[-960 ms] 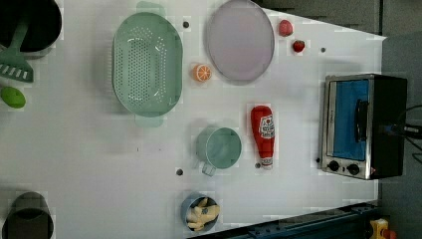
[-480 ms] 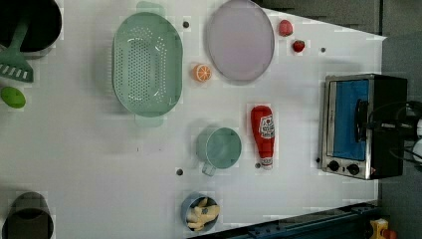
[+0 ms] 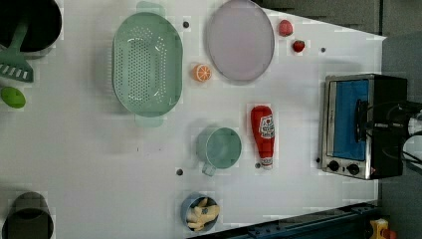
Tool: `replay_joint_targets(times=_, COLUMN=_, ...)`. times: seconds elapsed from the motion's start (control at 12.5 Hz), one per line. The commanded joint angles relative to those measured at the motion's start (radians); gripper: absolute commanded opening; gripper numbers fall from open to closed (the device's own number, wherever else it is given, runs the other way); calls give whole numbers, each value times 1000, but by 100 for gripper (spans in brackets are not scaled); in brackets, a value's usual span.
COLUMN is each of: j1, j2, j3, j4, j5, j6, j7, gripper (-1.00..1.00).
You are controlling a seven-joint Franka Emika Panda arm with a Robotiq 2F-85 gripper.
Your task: Flap open oven.
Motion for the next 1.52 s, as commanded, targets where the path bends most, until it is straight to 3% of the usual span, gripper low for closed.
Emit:
replay_joint_targets(times=0.08, j1=49, j2=12, j3=47, j4=-21, j5=-24, j6=12, j7=33, gripper=-65)
replay_joint_targets(times=0.72, j1=126, j2=110, j3=160, j4=-40, j5=-332, j6=3, j7=496, gripper=-65)
replay_joint_targets(times=1.2, j1=231, j2=310, j3=187, j4=20, j5=-570, j6=-21, j7=874, gripper=-65)
replay_joint_targets(times=1.52, j1=303, j2=441, j3=181, j4=99, j5=-609, j6=-76, j7=962, gripper=-65)
